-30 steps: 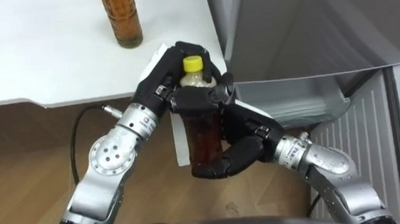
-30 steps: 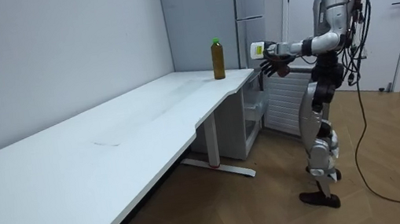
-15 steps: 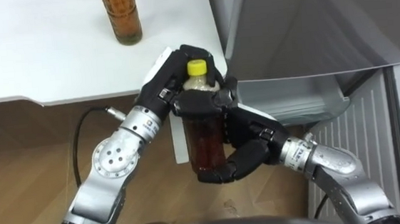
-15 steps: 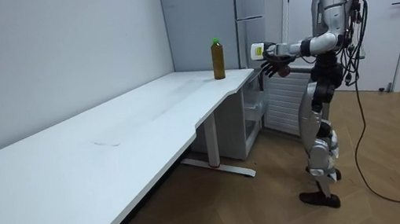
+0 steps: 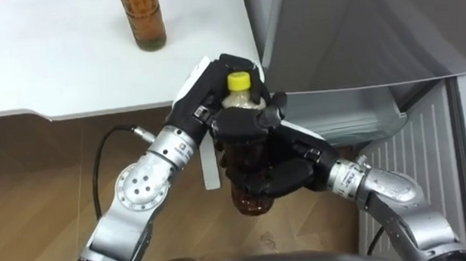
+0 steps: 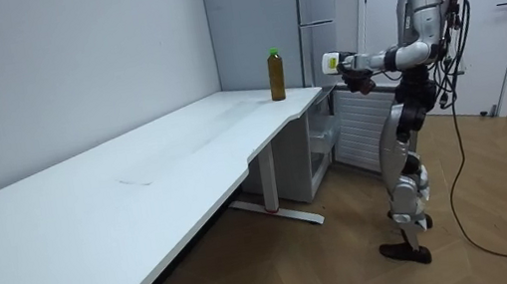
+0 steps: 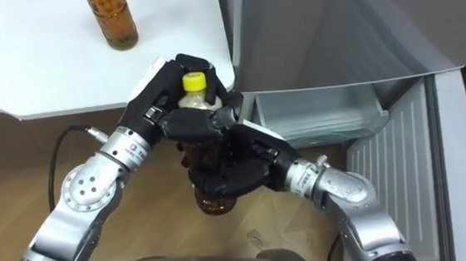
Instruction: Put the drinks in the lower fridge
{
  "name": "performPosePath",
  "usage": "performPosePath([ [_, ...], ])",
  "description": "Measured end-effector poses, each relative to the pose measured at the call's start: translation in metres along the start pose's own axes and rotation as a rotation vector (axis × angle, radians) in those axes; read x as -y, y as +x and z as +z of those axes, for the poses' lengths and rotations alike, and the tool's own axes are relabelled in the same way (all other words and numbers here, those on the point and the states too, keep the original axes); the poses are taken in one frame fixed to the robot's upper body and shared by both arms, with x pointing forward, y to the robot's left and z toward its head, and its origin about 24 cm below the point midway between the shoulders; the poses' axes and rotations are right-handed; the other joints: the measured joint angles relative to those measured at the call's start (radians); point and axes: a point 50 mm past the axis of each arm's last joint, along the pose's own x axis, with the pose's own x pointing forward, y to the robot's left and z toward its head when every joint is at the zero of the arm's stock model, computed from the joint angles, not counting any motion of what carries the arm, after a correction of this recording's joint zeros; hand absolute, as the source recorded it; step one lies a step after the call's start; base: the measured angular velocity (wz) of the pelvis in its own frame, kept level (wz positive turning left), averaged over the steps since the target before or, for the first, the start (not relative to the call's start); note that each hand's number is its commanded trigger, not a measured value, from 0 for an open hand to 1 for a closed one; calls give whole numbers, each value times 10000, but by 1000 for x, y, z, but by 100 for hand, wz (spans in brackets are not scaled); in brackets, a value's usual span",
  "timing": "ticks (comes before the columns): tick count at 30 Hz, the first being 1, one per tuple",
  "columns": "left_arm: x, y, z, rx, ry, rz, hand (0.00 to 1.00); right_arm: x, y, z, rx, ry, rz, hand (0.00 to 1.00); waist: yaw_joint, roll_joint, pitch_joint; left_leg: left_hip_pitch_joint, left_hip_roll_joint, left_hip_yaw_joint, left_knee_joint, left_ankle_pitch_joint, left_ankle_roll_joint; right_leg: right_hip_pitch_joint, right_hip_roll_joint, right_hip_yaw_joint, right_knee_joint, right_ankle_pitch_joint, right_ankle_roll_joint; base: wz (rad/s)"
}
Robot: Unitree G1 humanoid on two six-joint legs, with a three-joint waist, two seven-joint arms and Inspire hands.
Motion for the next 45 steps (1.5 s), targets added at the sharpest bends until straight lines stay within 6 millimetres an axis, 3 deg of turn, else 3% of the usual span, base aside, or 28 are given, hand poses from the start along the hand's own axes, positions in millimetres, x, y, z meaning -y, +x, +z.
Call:
performPosePath([
  [2, 3, 0, 1, 87, 8, -120, 100, 0, 0, 0, -17, 10, -85, 100, -5, -1, 1, -8, -4, -31, 0, 0, 0, 9, -3, -44, -9, 0, 0, 5],
  [3, 5, 0, 1, 116, 16, -198, 75, 0, 0, -1, -41, -2, -58, 100, -12, -2, 1, -8, -6, -53, 0, 1, 0, 19, -5, -77, -9, 0, 0, 4],
  [4, 4, 0, 1, 108, 18, -176, 16, -1, 1, -1, -34, 11, -33, 100, -35, -6, 3, -13, -2, -56, -2, 1, -1, 18, -1, -87, -14, 0, 0, 0],
  [5, 4, 0, 1, 113, 5, -157, 0, -1, 1, -1, -16, 20, -26, 100, -48, 0, 6, -22, -2, -60, -5, 1, -1, 15, -1, -96, -16, 0, -1, 0],
  [27, 8, -5, -8, -326, -72, -1393, 0, 7, -10, -7, -998, -627, -211, 100, -343, -8, 67, -5, -9, -48, -60, 0, -1, 6, -11, -123, -35, 5, -7, 0],
  [40, 14, -17, -55, -2263, -2021, -2813, 0, 8, -23, -29, -3425, -766, 118, 100, -425, 258, 104, -13, -10, 25, -52, 5, 3, -122, -18, -48, 101, -1, 1, -1],
  [45, 13, -21, -63, -2602, -2143, -3107, 0, 7, -25, -33, -3861, -864, 203, 100, -578, 260, 103, -9, -19, 76, -46, 13, 16, -121, -27, 13, 112, -2, 3, -3],
])
